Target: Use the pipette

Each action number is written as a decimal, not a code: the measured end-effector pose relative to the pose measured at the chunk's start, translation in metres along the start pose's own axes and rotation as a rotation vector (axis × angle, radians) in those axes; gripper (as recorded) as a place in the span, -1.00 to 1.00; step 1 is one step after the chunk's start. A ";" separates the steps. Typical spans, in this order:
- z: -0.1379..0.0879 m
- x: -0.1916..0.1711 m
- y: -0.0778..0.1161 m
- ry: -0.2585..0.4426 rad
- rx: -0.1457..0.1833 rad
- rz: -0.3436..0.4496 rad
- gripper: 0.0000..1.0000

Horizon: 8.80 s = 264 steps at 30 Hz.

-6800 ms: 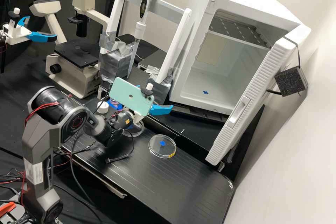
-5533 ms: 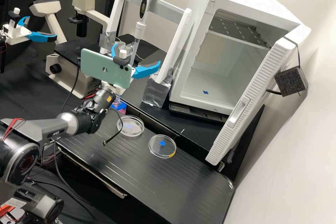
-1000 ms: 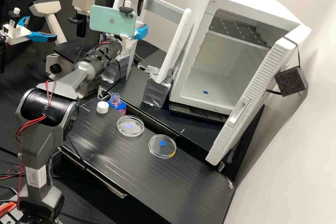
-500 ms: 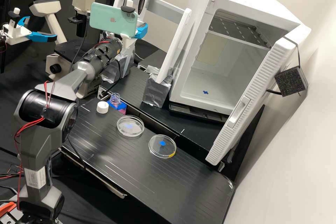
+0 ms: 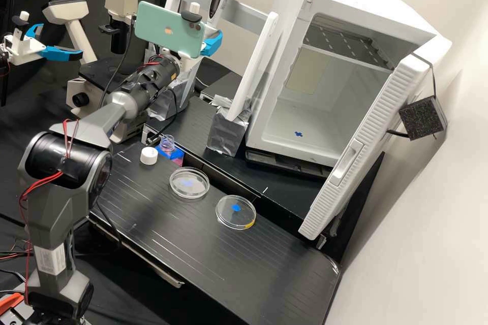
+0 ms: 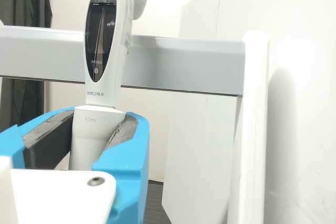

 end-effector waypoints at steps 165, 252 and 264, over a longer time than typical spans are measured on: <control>0.046 -0.147 -0.053 0.147 -0.093 0.089 -1.00; 0.071 -0.211 0.039 0.359 -0.021 0.114 -1.00; 0.015 -0.128 0.050 0.378 -0.041 -0.083 -1.00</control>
